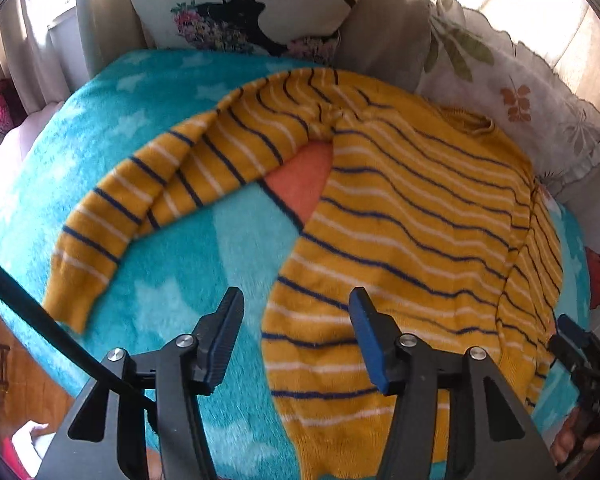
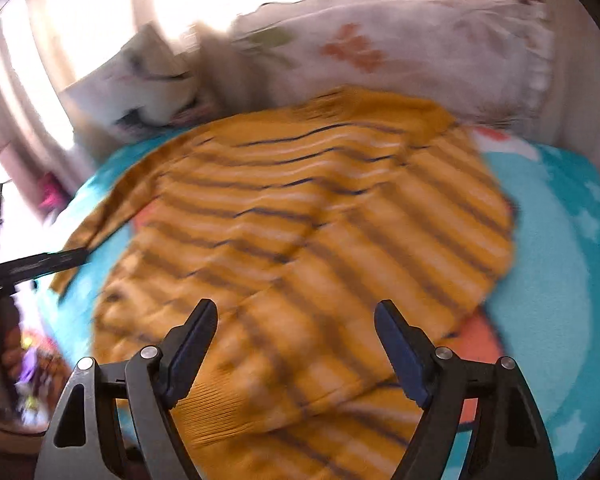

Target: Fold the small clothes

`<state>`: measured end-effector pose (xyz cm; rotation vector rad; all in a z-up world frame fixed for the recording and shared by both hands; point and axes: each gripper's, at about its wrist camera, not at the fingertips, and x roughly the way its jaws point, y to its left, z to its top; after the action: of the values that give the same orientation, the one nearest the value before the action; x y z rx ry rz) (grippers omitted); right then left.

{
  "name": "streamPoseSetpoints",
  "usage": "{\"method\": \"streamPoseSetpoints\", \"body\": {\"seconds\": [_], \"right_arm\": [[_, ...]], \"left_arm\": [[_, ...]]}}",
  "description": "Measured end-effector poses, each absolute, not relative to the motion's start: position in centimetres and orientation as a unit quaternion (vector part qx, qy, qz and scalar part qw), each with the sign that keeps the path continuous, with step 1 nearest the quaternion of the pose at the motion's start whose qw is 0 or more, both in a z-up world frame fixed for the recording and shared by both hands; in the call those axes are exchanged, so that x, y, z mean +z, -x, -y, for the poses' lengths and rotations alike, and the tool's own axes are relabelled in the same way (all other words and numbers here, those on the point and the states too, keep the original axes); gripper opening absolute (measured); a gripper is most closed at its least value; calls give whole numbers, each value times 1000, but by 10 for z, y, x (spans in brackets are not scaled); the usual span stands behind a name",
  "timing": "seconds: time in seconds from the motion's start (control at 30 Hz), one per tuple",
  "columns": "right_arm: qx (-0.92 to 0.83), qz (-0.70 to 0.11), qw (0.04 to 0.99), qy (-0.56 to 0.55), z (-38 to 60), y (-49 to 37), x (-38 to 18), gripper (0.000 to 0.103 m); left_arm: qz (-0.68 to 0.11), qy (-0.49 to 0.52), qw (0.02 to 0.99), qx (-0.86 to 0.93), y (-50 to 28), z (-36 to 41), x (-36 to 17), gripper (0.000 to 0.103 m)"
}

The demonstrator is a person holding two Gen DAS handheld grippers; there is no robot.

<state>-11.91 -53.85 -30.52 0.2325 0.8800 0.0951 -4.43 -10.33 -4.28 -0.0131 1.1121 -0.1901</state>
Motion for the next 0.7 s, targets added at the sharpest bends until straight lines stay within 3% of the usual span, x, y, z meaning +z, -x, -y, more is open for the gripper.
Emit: {"method": "streamPoseSetpoints", "body": {"seconds": [0.1, 0.17, 0.23, 0.3, 0.37, 0.4, 0.5, 0.7], "right_arm": [[81, -435, 891, -106, 511, 111, -321, 83], [66, -449, 886, -99, 502, 98, -334, 77], [51, -461, 880, -100, 505, 84, -342, 62], [22, -484, 869, -99, 510, 73, -357, 30], [26, -483, 868, -112, 516, 71, -357, 22], [30, -485, 867, -112, 518, 73, -356, 13], [34, -484, 869, -100, 523, 81, -349, 2], [-45, -452, 884, -112, 569, 114, -310, 0]], "left_arm": [[-451, -78, 874, -161, 56, 98, -67, 53], [-419, -39, 889, -179, 67, 109, -75, 53], [-447, -28, 883, -143, 80, 109, -83, 53], [-468, -39, 874, -123, 88, 103, -88, 53], [-479, -46, 870, -106, 100, 99, -94, 53], [-484, -52, 868, -99, 104, 96, -96, 53], [-497, -74, 860, -91, 113, 86, -104, 53], [-517, -98, 846, -87, 101, 66, -90, 53]]}}
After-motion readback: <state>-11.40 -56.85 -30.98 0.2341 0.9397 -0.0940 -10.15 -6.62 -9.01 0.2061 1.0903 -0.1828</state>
